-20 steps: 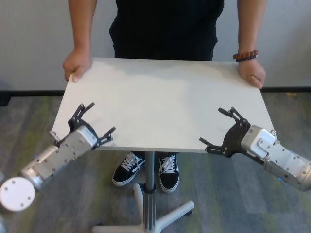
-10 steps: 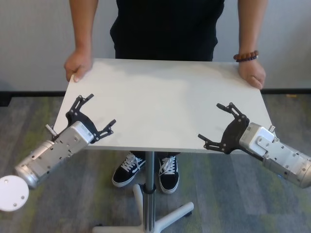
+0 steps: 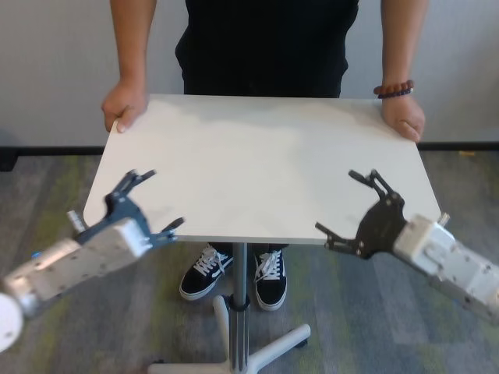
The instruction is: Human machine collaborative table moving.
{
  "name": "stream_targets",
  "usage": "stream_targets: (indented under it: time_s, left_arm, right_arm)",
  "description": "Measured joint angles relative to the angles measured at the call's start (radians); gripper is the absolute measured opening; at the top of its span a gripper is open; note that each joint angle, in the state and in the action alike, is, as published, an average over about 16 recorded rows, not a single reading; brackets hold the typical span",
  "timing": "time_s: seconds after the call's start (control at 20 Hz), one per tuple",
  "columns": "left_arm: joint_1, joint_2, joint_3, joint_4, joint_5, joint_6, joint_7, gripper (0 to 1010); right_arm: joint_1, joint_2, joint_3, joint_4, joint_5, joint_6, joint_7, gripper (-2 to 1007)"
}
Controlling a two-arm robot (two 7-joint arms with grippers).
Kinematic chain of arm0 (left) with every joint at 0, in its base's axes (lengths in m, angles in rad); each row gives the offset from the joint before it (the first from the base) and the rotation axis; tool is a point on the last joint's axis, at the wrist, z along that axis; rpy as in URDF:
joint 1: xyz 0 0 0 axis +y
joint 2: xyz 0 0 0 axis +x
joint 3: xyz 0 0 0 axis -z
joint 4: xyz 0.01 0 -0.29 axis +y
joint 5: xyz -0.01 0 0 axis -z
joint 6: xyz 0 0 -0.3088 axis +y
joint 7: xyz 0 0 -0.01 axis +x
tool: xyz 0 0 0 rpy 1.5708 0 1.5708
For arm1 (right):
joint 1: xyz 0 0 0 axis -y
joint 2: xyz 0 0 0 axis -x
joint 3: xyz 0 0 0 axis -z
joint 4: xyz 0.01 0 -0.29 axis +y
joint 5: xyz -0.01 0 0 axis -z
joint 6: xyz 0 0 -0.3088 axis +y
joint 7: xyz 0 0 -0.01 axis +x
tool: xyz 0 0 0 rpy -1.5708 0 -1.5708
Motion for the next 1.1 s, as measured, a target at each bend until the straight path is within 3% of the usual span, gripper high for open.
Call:
stream_targets:
  time_s: [0.3, 0.6, 0.8, 1.1]
  left_arm:
    - [0.067, 0.056, -0.037, -0.102, -0.015, 0.004, -0.004, 1003]
    - [0.123, 0.083, -0.086, -0.193, -0.018, -0.003, 0.013, 1003]
    - [0.152, 0.093, -0.111, -0.247, -0.002, -0.005, 0.024, 1003]
    - [0.191, 0.102, -0.144, -0.302, -0.009, -0.006, 0.020, 1003]
  right_arm:
    - [-0.051, -0.002, 0.012, -0.050, -0.016, -0.106, -0.036, 1005]
    - [-0.062, -0.019, 0.016, -0.066, -0.038, -0.182, -0.052, 1005]
    - [-0.055, -0.030, 0.018, -0.070, -0.046, -0.177, -0.049, 1005]
    - [-0.060, -0.044, 0.026, -0.091, -0.068, -0.112, -0.065, 1005]
